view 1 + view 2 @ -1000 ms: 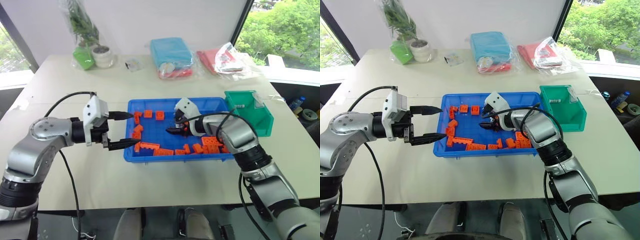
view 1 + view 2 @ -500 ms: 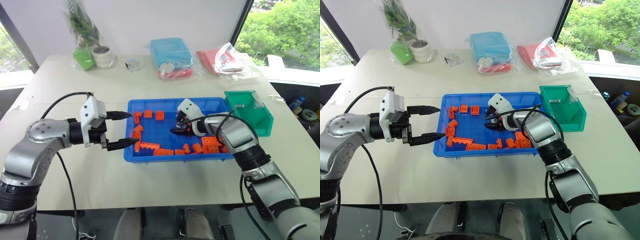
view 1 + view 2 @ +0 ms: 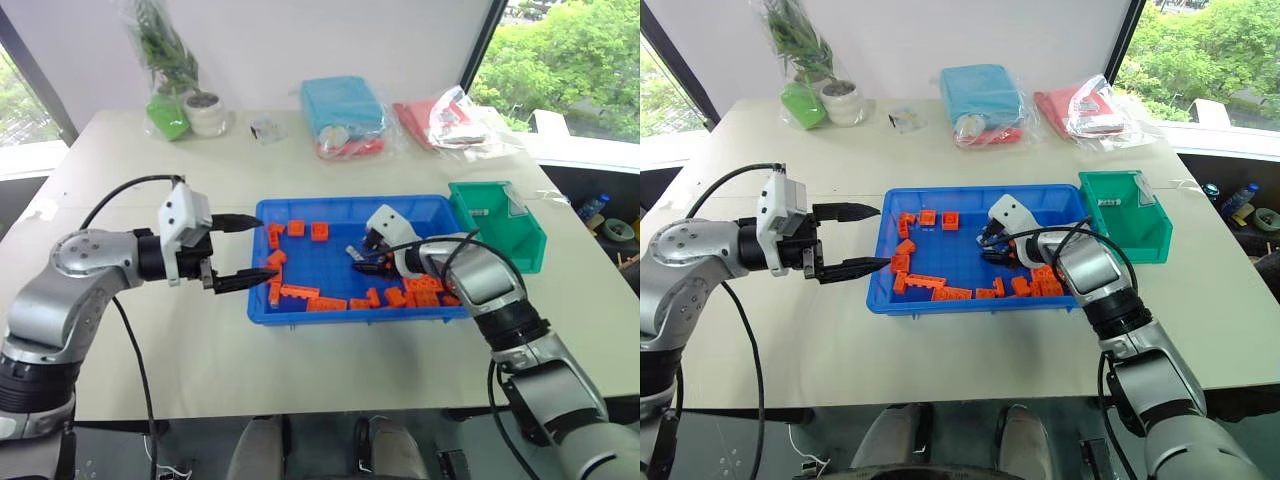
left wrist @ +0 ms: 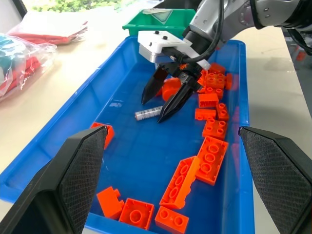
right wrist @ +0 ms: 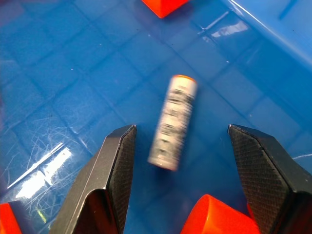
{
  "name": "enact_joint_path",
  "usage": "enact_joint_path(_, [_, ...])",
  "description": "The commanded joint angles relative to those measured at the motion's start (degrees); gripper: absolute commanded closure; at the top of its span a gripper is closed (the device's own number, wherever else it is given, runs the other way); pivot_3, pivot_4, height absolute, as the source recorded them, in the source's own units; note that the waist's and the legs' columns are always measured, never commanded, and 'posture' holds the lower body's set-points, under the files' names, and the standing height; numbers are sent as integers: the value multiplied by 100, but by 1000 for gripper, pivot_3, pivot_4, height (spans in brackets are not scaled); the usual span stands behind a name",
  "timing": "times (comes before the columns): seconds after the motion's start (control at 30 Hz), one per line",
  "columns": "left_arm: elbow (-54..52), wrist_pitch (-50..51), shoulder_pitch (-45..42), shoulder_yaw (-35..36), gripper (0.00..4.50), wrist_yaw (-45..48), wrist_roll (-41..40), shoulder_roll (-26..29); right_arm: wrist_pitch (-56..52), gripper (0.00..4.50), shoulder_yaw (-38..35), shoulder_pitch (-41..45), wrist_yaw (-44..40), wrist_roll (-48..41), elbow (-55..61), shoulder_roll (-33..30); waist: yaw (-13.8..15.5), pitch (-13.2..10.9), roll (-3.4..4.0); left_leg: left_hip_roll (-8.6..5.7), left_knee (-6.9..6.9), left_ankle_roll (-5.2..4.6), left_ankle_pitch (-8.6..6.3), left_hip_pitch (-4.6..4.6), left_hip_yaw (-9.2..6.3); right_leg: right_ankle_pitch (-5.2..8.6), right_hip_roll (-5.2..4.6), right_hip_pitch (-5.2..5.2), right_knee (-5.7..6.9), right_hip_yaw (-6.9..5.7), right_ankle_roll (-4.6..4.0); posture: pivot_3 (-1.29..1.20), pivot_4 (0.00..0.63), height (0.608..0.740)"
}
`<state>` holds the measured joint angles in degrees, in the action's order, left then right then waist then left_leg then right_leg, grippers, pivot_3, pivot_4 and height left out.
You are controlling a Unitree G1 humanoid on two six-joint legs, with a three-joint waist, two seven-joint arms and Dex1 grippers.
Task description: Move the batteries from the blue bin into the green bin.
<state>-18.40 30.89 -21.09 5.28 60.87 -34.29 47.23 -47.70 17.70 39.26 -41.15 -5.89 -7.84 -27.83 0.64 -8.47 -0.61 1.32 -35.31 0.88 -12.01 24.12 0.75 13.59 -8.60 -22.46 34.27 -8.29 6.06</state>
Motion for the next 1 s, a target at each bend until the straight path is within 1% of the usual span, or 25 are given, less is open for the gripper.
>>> enact_joint_path(0.03, [-33,-95,-177,19,0,8,22,-2,36,1693,14,-117,56,39,102,130,0,1,-2,0,0,0,0,-2,0,0,0,0,0,0,0,0,150,683])
enact_joint_path(0.1, [-18,-95,-214,9,0,2,21,-14,95,2290,39,-150,92,66,71,192,-3,3,-5,2,1,0,0,-7,1,0,1,3,0,0,0,0,150,683])
enact_joint_path(0.17, [-13,-97,-224,5,0,7,23,-20,98,3225,49,-164,101,89,81,229,-2,7,-12,4,1,0,0,-8,1,1,2,3,1,0,1,0,150,683])
enact_joint_path(0.23, [-37,-83,-207,3,0,7,13,-20,51,4323,5,-182,73,56,169,238,-1,8,-12,5,1,1,0,-12,2,1,2,5,0,0,1,0,150,683])
enact_joint_path(0.27, [-50,-80,-191,3,0,8,8,-21,22,4448,-21,-193,57,29,227,234,1,7,-12,5,1,1,0,-12,2,1,2,5,0,0,0,0,150,683])
enact_joint_path(0.37, [-76,-76,-153,-8,0,3,-1,-35,-97,4444,-123,-230,-32,-80,470,153,3,7,-11,6,1,1,0,-12,2,1,1,4,1,0,0,0,150,683])
enact_joint_path(0.43, [-106,-41,-140,-24,0,-6,-35,-57,-240,4444,-362,-223,-99,-217,679,15,6,6,-9,6,2,1,0,-11,2,1,1,4,0,0,0,0,150,683])
enact_joint_path(0.57, [-217,-2,-16,-71,0,25,-77,-83,-711,4444,-1518,50,-11,-606,816,-521,34,-4,7,5,-1,1,0,-5,3,0,-2,3,-2,1,-1,0,150,683])
enact_joint_path(0.63, [-213,-36,31,-81,0,37,-56,-95,-773,4444,-1971,177,109,-653,609,-879,44,-6,10,0,-4,1,0,-3,5,-1,-6,3,-4,3,-2,0,150,683])
enact_joint_path(0.67, [-193,-52,26,-103,0,34,-42,-113,-712,4444,-2234,220,154,-629,393,-1174,39,-4,6,0,-4,1,-1,-1,7,-1,-5,1,-5,4,-3,0,150,683])
enact_joint_path(0.77, [-116,-89,-44,-171,0,44,-16,-166,-598,4444,-2768,271,263,-585,-166,-1747,31,-1,2,1,3,1,-1,-4,11,-1,-2,3,-7,3,-2,0,150,683])
enact_joint_path(0.9, [-29,-123,-146,-232,0,94,5,-202,-525,4444,-2999,259,344,-631,-556,-1978,-17,-1,2,6,6,1,-1,-3,30,0,-5,12,-8,8,-1,0,150,683])
enact_joint_path(0.97, [120,-176,-319,-334,0,172,64,-251,-479,3378,-2977,118,365,-642,-545,-1919,-38,-1,2,19,10,0,0,-7,44,-1,-3,4,-5,9,0,0,150,683])
enact_joint_path(1.0, [188,-196,-394,-373,0,205,91,-272,-440,3004,-2930,74,379,-616,-530,-1903,-45,-1,3,21,10,0,0,-8,44,-1,-1,2,-1,9,0,0,150,683])
